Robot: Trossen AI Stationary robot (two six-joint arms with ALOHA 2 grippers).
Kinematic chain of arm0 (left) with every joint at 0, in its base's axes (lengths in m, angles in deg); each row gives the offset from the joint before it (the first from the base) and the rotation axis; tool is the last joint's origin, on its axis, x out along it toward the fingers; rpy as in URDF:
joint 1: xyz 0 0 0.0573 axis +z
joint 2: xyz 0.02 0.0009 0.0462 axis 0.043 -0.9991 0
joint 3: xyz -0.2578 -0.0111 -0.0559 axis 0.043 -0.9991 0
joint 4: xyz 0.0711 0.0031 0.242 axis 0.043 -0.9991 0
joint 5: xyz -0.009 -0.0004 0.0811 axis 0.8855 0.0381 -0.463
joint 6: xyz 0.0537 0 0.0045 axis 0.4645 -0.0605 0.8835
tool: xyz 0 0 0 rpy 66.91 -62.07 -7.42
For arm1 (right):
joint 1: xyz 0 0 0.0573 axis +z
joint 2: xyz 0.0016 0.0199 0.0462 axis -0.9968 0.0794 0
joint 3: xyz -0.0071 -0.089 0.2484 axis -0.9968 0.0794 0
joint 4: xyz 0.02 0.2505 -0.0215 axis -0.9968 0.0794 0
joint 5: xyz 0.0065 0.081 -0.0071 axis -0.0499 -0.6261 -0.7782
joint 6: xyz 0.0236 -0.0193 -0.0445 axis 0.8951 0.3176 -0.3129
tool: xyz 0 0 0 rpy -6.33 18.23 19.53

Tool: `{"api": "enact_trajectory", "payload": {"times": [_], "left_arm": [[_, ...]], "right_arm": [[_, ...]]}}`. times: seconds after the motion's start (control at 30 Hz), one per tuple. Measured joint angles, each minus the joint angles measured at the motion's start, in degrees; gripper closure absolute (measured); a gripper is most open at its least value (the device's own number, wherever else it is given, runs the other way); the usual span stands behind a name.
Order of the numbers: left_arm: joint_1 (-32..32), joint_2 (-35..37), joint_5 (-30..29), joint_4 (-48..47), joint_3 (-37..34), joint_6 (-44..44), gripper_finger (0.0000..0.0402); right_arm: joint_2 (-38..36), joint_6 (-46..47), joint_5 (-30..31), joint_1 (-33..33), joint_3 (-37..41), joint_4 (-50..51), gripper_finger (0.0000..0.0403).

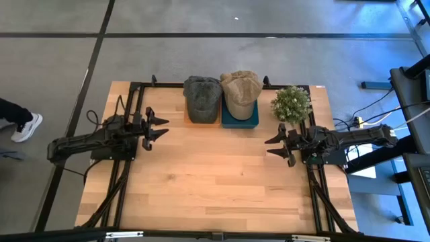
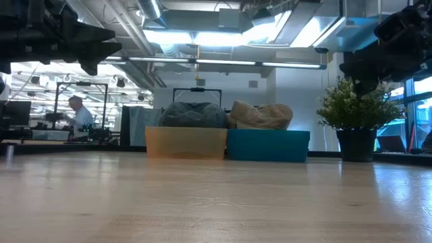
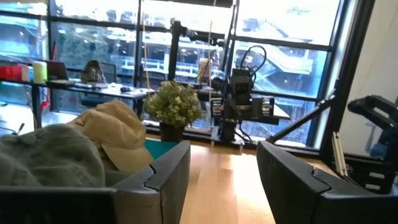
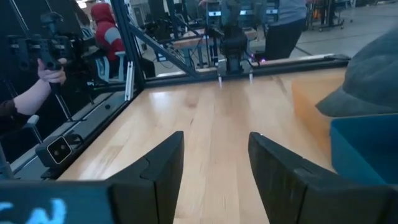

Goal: Pick & Place hat
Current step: Return to Home Position

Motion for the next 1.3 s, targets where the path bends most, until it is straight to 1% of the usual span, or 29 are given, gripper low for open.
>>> {"api": "enact_trajectory", "payload": {"times": [0.1,0.33,0.4,0.47,0.57,0.63,0.77,1.3], "left_arm": [[0.81,3.97,-0.01,-2.87,0.0,-0.01,0.0222],[3.32,4.0,-0.52,-3.82,0.11,-0.2,0.0222],[4.12,4.0,-0.62,-3.98,0.07,-0.2,0.0222],[4.81,4.0,-0.53,-4.05,0.11,-0.2,0.0222],[4.96,4.0,0.08,-3.53,0.09,-1.21,0.0221],[4.89,3.92,0.09,-3.54,0.11,-1.98,0.0222],[4.89,3.91,0.06,-3.48,0.11,-1.97,0.0222],[4.87,3.89,0.02,-3.51,0.11,-1.97,0.0221]], "right_arm": [[-3.1,-0.19,0.05,0.0,0.0,2.62,0.0222],[-11.02,0.94,0.25,0.0,0.0,10.52,0.0222],[-12.55,0.71,1.61,-0.01,0.0,10.9,0.0222],[-13.84,-1.53,3.15,-0.07,0.0,10.82,0.0222],[-15.53,-2.02,7.02,-0.07,0.0,10.02,0.0222],[-15.51,-3.37,6.86,-0.07,0.0,10.13,0.0222],[-14.62,-4.88,4.09,-0.06,0.0,10.6,0.0222],[-14.25,-5.01,4.05,-0.04,0.0,10.65,0.0222]]}}
